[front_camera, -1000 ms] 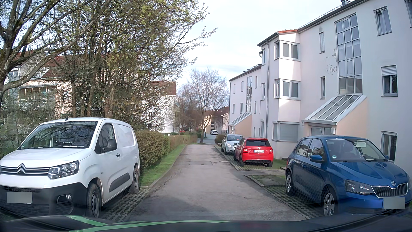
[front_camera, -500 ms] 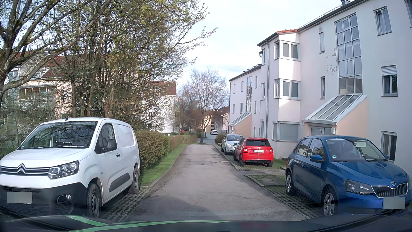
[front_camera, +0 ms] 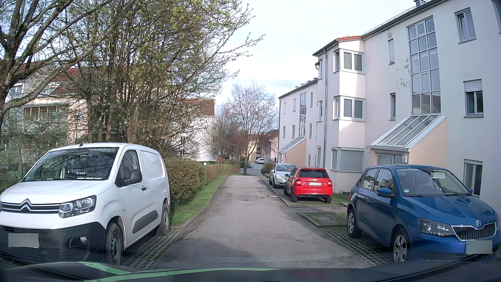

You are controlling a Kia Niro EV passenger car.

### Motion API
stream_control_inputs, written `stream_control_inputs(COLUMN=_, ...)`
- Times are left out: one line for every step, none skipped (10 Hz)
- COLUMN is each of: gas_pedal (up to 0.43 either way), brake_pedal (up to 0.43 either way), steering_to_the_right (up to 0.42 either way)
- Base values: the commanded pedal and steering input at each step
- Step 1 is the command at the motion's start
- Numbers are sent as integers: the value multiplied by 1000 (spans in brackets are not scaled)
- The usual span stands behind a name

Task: Follow the waypoints while adhering to traffic rules and regulations

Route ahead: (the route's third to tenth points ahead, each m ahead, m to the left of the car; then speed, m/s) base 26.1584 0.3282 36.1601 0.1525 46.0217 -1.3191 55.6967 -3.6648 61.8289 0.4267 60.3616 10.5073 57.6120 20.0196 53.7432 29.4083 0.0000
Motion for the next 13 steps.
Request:
stream_control_inputs(gas_pedal=0, brake_pedal=689, steering_to_the_right=6)
stream_control_inputs(gas_pedal=0, brake_pedal=683, steering_to_the_right=6)
stream_control_inputs(gas_pedal=0, brake_pedal=683, steering_to_the_right=6)
stream_control_inputs(gas_pedal=0, brake_pedal=683, steering_to_the_right=6)
stream_control_inputs(gas_pedal=0, brake_pedal=683, steering_to_the_right=6)
stream_control_inputs(gas_pedal=0, brake_pedal=689, steering_to_the_right=6)
stream_control_inputs(gas_pedal=0, brake_pedal=689, steering_to_the_right=6)
stream_control_inputs(gas_pedal=0, brake_pedal=689, steering_to_the_right=6)
stream_control_inputs(gas_pedal=0, brake_pedal=689, steering_to_the_right=6)
stream_control_inputs(gas_pedal=0, brake_pedal=689, steering_to_the_right=6)
stream_control_inputs(gas_pedal=0, brake_pedal=689, steering_to_the_right=6)
stream_control_inputs(gas_pedal=0, brake_pedal=689, steering_to_the_right=6)
stream_control_inputs(gas_pedal=0, brake_pedal=689, steering_to_the_right=6)
